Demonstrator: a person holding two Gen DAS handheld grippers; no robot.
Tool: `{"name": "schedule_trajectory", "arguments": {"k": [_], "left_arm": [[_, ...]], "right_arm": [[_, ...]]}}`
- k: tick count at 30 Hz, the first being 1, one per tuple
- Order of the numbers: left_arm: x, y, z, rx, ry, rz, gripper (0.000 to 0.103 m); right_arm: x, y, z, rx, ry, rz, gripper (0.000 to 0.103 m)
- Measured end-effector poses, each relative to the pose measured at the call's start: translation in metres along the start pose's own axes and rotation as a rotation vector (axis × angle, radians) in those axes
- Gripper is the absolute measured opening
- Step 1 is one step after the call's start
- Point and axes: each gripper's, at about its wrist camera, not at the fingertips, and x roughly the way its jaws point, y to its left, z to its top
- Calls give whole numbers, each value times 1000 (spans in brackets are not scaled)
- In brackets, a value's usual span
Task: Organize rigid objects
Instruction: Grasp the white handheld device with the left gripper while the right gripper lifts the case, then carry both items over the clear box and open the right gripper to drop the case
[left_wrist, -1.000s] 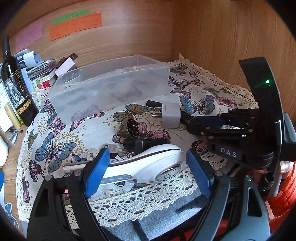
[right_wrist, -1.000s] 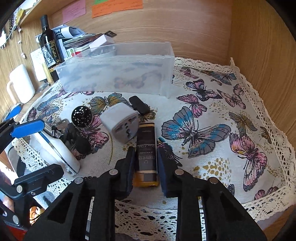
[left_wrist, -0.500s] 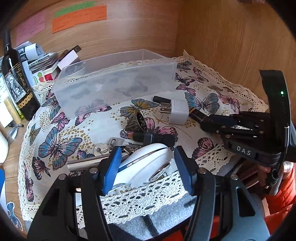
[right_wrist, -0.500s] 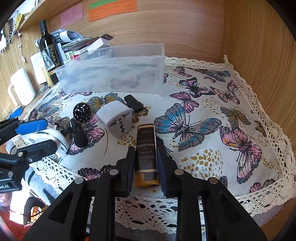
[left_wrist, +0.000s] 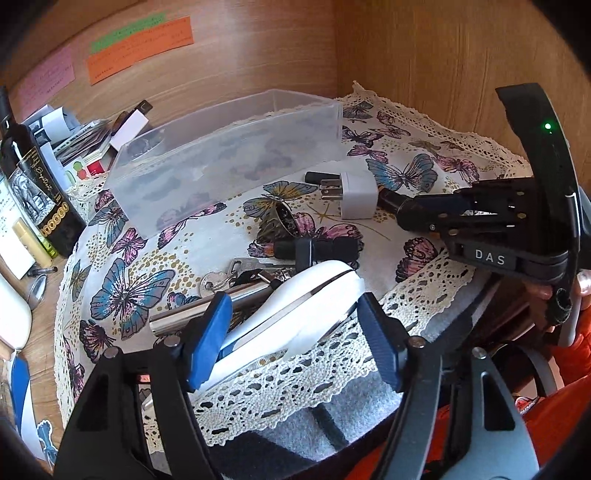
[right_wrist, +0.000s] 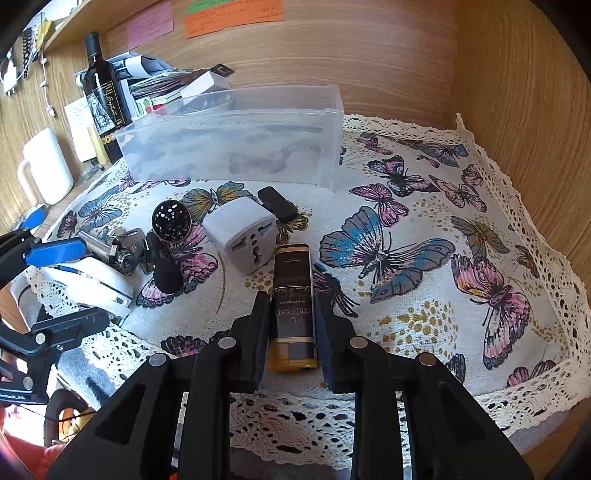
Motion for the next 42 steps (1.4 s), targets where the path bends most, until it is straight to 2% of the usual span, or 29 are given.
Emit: {"name": "schedule_trajectory", "arguments": {"k": [4,6,14,20,29,42], "left_arm": [[6,3,1,-10,5,-30,48],[7,7,1,-33,12,-54,44],[5,21,3,-104,25,-87,38],[-2,36,7,-149,16,-69,37],[-37,60,23,-198,-105,-34,37],[-74,83,47,-258,-278,-43,36]], "right_arm": [[2,0,1,2,-5,3,23],[3,-1,2,10,-8,2,22],[-2,-3,3,27,-28,-8,22],[-16,-9,9,44,-68,-31,22],[-33,-15,29,58,-143,-50,22],[-55,-3,73,16,-266,-57,22]]}}
